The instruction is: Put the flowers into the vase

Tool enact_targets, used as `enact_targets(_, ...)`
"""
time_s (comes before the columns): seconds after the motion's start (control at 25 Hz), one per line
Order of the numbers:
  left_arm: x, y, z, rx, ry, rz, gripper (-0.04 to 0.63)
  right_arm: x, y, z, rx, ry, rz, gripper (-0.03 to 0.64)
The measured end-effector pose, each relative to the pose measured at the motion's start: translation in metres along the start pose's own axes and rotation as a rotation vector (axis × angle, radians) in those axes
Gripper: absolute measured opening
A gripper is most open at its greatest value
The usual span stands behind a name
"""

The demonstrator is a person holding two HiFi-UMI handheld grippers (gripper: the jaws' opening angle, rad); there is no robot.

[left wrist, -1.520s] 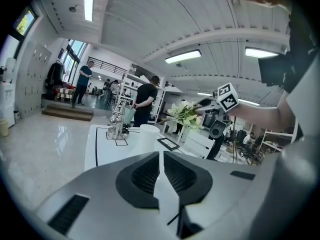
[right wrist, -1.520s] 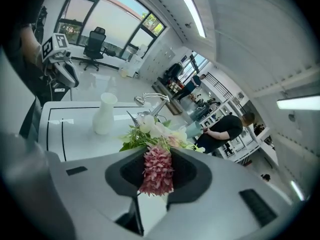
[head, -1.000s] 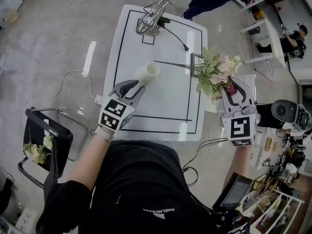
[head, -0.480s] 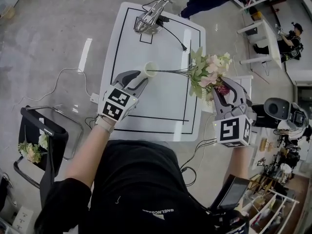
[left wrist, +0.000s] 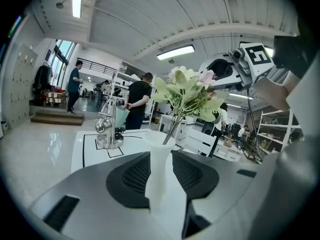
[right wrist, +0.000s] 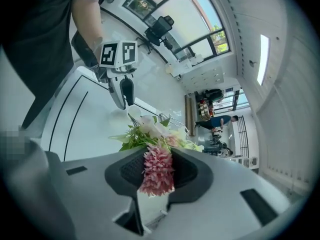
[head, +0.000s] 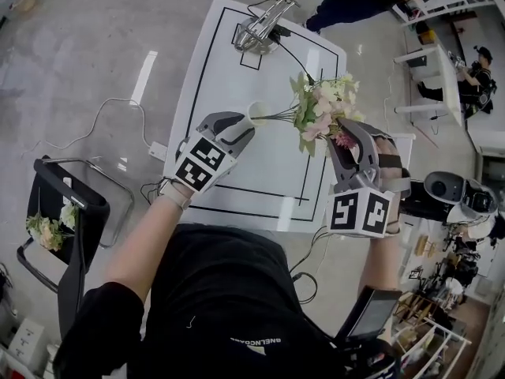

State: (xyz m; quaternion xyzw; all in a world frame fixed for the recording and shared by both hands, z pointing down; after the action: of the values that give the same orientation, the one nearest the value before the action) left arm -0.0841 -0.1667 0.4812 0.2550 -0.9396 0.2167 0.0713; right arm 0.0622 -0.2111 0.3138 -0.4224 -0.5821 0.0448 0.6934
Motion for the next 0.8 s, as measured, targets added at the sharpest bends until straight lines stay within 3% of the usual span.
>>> enact_targets(0.48,0.001,0.013,-0.015,0.018,0.024,0.01,0.118,0.022,-0.03,0.034,-0.015,0.212,-0.021,0.11)
enact_targets(0.8,0.005,0.028,-0.028,0.02,0.041,0.021,0.118,0.034,-0.042,0.058,-0.034,0.251,-0.049,0.114)
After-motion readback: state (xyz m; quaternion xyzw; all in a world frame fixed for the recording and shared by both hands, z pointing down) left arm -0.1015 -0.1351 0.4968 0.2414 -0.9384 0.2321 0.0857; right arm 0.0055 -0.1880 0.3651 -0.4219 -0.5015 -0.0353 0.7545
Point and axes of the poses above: the fingertips, and each gripper's own axes: y backward along the fingers, x to its left, z out of its top, the point moved 6 cm from there along y, backward along the fingers, and after that the axes turned 1 degree about -z, right-handed, at the moved point
